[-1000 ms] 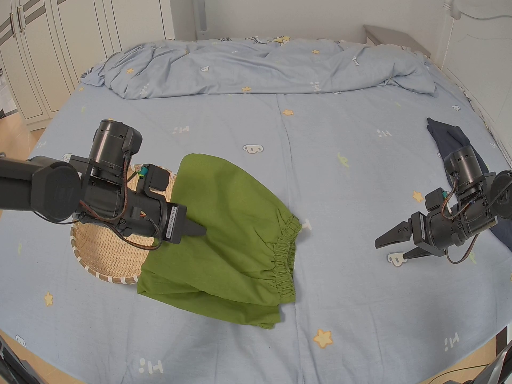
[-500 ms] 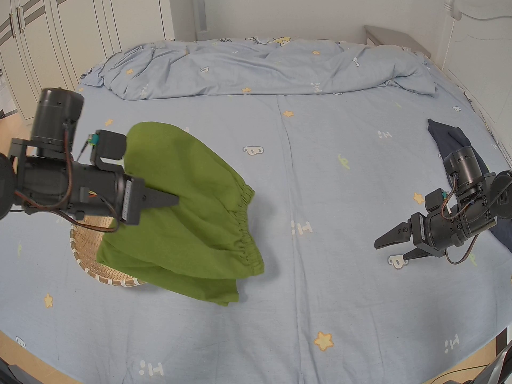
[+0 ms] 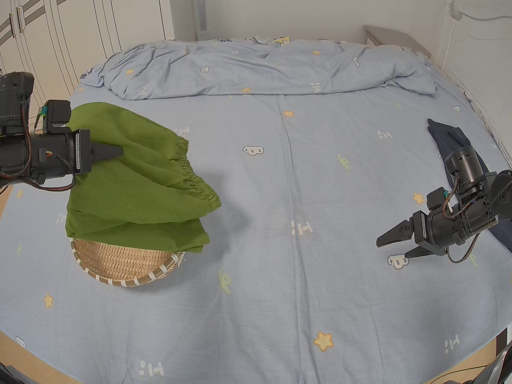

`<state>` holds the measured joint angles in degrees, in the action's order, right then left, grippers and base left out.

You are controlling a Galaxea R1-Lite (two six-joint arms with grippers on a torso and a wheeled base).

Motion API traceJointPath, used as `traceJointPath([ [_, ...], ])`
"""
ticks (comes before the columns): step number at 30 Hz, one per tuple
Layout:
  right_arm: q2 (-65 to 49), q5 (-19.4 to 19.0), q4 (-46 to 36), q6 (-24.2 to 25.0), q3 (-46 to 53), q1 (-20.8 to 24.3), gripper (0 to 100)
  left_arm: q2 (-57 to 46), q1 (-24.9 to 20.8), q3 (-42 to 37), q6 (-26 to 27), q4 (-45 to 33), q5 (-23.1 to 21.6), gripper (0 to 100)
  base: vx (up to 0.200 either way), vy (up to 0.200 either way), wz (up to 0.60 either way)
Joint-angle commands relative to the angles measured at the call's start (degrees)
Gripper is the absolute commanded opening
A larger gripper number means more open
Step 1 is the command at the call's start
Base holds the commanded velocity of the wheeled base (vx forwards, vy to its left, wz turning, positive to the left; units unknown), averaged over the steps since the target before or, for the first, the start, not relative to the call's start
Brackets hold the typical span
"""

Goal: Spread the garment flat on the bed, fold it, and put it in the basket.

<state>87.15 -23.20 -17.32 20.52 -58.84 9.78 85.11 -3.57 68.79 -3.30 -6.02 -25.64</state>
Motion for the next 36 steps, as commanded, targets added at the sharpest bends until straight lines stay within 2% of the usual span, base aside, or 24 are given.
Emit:
traceJointPath([
  [1, -0.23, -0.09, 0.01, -0.04, 0.05, -0.2, 100, 4.62, 4.27, -1.2, -0.12, -0.04, 0.06, 0, 0.0, 0.0, 0.0],
  [6, -0.49, -0.18, 0.01, -0.13, 0.05, -0.11, 100, 10.33, 8.76, -4.81, 0.14, 0.13, 0.06, 0, 0.0, 0.0, 0.0],
  [13, -0.58, -0.18, -0.08, -0.04, 0.13, 0.33, 100, 19.21, 12.36, -8.67, 0.32, 0.31, 0.68, 0, 0.0, 0.0, 0.0],
  [21, -1.28, -0.18, -0.08, -0.04, 0.13, 0.33, 100, 20.97, 12.36, -8.5, 0.05, 0.22, 1.03, 0, 0.0, 0.0, 0.0],
  [22, -1.28, -0.18, -0.08, -0.04, 0.13, 0.33, 100, 20.97, 12.27, -8.32, -0.04, 0.22, 1.03, 100, 0.0, 0.0, 0.0],
  [26, -1.28, -0.18, 0.01, -0.04, 0.13, 0.33, 100, 20.35, 12.1, -8.15, -0.04, 0.22, 1.29, 100, 0.0, 0.0, 0.0],
  [31, -1.37, -0.09, 0.01, -0.04, 0.13, 0.15, 100, 13.5, 11.92, -8.76, -0.3, 0.05, 1.91, 100, 0.0, 0.0, 0.0],
  [36, -1.63, 0.0, 0.01, -0.04, 0.13, 0.15, 100, 1.72, 12.19, -11.22, -0.12, -0.13, 1.99, 100, 0.0, 0.0, 0.0],
])
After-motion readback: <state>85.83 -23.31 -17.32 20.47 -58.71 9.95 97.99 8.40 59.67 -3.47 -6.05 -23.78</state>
